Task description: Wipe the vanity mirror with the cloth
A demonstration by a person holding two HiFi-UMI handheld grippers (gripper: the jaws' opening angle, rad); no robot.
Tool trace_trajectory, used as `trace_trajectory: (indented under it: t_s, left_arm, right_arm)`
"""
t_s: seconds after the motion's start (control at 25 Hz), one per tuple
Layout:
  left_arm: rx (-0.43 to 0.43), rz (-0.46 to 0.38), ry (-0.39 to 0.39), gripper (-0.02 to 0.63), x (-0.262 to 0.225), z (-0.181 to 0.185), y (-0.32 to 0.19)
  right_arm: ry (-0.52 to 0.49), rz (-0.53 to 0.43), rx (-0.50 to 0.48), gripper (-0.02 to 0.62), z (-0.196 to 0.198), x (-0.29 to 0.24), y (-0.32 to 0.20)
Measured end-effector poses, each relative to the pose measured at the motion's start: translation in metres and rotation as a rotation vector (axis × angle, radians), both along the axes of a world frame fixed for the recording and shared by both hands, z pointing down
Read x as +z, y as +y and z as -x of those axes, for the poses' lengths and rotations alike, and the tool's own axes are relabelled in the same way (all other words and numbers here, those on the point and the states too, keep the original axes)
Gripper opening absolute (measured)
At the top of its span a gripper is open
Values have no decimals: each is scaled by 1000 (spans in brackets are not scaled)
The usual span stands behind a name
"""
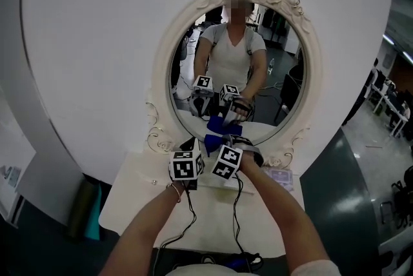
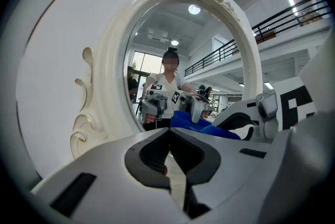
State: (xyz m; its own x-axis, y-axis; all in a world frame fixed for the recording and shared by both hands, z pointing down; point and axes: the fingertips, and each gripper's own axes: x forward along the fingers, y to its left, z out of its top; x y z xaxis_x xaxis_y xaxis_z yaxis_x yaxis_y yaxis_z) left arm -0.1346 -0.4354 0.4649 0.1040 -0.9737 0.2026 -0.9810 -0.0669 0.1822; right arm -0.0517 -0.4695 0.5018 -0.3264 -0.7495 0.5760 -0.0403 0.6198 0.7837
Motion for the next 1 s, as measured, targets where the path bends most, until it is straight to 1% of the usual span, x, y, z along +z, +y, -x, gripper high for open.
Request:
trace_trajectory:
  t_s: [0.12,0.32,0.56,0.72,0.84,1.0]
  left_arm:
    - [21,-75,-33,6,-48,-9,-9]
    - [54,-212,-104,6,-138,-22,-21]
    - [101,-344,-207,5,-245,-52,-31]
    - [131,-430,-228,5,-316,-69,-34]
    - [120,-477,-248,5,-358,-71,-29]
    - [108,-499,-246,6,-387,-72,-28]
  right_arm:
    - [-9,-75,5,63,-16,-52,-2]
    - [-37,-241,27,63,-43,-157,-11]
    - [0,-465,20,63,-67,-288,-11]
    - [-20,-592,24,63,-74,-368,-8]
    - [-18,-665,22,63,-75,-409,-6]
    - [44,-747,37,63,-84,-439,-12]
